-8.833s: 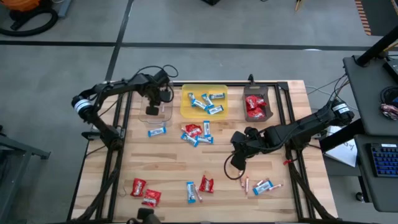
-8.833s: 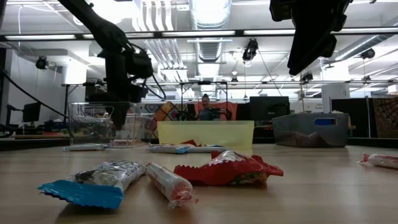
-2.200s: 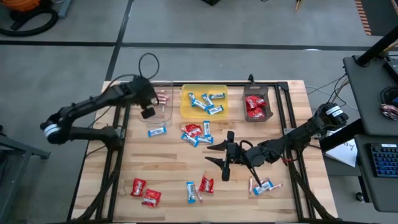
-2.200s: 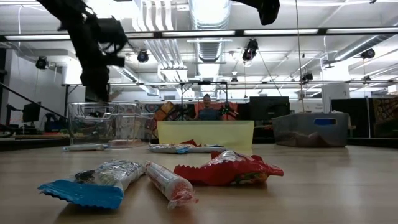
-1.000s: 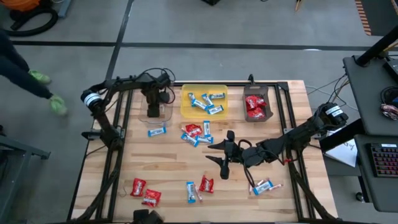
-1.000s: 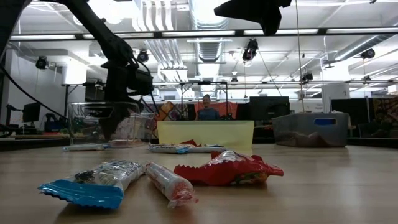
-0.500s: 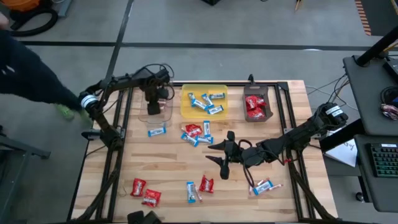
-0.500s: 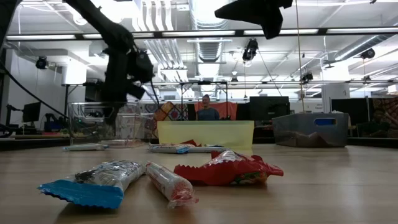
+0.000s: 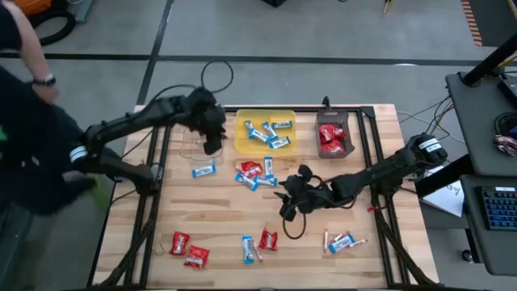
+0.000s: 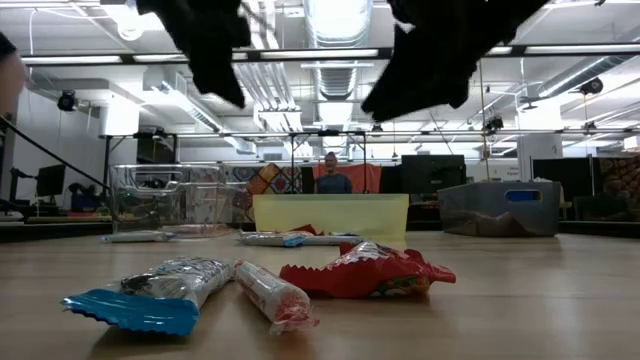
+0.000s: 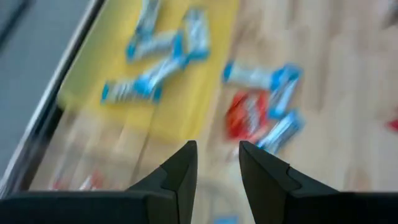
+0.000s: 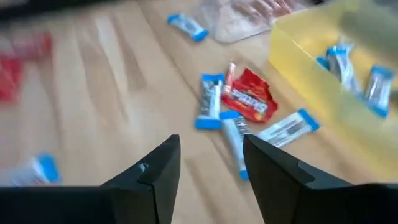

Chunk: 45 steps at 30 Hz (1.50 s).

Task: Sort candy
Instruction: Put the white chocolate into the yellow bin

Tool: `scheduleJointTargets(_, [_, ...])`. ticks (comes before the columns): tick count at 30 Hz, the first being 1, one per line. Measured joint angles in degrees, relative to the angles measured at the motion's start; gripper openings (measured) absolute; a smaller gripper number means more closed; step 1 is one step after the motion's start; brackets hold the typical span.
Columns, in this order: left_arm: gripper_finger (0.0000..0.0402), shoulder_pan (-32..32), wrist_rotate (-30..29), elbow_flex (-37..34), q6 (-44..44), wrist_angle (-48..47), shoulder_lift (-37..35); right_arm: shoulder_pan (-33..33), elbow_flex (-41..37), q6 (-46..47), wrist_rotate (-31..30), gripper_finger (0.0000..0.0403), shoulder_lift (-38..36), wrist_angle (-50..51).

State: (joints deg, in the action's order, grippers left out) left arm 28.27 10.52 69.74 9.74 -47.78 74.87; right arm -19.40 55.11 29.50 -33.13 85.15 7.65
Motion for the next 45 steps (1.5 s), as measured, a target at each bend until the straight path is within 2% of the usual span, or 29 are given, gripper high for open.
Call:
scheduleJointTargets(2, [0.0103,-4.12,0.06,-3.10,-2.21,4.91,-3.23,0.16,-1.14,-7.62,0.06,0.0167,1.23,-1.56])
scheduleJointTargets(5, [0.0103,-10.32,0.02,-8.68,-6.64,14.28,-7.21,0.96,-3.89,-13.27,0.20,0.0169,2.97,-6.19])
scheduleJointTargets(12, [0.0103,-24.26,-3.00,-23.26,-14.98,36.98,-12.74,4.46,-14.82,-24.29,1.99,0.0165,6.82,-33.78])
scheduleJointTargets(16, [0.0103,-29.84,-6.55,-30.07,-18.02,49.67,-13.40,8.05,-18.38,-25.85,2.09,0.0166,11.36,-46.83])
scheduleJointTargets(20, [0.0103,-32.77,-9.06,-34.38,-19.93,58.39,-13.13,10.84,-17.33,-25.71,6.25,0.0175,16.76,-51.24])
scheduleJointTargets(24, [0.0103,-33.50,-10.09,-36.14,-21.33,60.79,-13.05,12.26,-14.61,-25.53,6.67,0.0192,21.59,-51.68])
scheduleJointTargets(33, [0.0103,-33.48,-10.12,-36.88,-21.89,62.24,-12.37,13.92,-13.31,-21.53,7.70,0.0216,26.16,-51.22])
scheduleJointTargets(45, [0.0103,-33.48,-10.12,-36.77,-21.89,62.37,-11.85,13.31,-13.44,-19.63,9.62,0.0215,25.97,-49.73])
